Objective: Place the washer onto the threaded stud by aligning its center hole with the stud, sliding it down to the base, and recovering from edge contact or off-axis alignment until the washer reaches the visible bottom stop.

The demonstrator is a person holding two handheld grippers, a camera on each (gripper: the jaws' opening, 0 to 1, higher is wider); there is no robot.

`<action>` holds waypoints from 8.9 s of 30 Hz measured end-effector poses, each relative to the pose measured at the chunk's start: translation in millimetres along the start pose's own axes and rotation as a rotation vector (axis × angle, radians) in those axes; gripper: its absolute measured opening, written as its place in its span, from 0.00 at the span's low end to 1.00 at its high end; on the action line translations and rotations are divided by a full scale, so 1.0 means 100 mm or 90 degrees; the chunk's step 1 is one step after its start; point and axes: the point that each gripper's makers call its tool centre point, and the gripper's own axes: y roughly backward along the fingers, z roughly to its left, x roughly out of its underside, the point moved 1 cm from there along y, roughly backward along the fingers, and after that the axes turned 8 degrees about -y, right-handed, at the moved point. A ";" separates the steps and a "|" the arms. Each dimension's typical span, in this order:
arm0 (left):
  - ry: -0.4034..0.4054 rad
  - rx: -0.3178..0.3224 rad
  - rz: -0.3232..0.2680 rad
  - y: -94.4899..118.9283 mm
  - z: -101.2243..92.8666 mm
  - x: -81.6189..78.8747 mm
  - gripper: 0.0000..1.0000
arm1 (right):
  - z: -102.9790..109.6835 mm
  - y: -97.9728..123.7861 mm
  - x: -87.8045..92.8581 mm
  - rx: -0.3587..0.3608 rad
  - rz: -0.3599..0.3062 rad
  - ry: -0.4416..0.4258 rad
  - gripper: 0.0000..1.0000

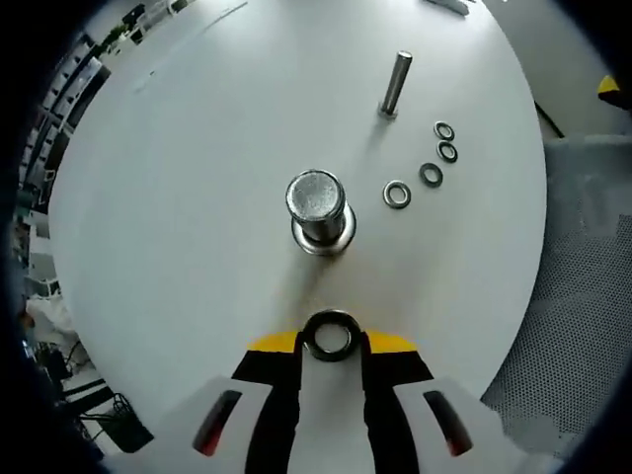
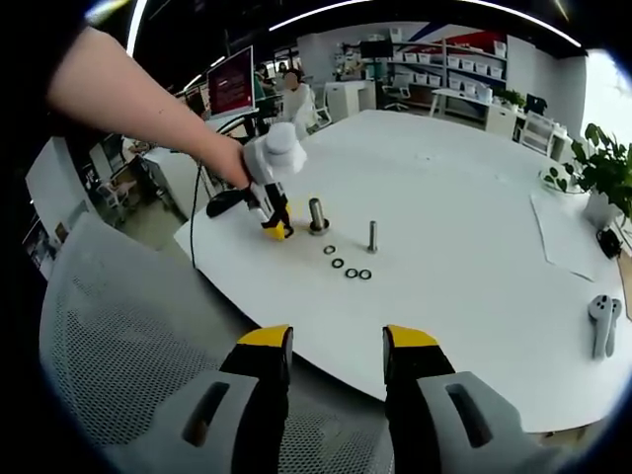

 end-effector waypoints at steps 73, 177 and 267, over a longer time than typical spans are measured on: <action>0.006 -0.033 -0.049 0.27 -0.03 -0.12 0.18 | 0.02 0.04 -0.05 -0.005 -0.018 -0.004 0.37; 0.114 -0.080 -0.104 0.19 0.67 0.02 0.17 | -0.02 0.01 0.01 0.005 0.003 0.001 0.37; -0.046 0.011 -0.088 0.75 0.15 -0.56 0.18 | 0.00 0.00 -0.01 -0.004 -0.001 0.001 0.36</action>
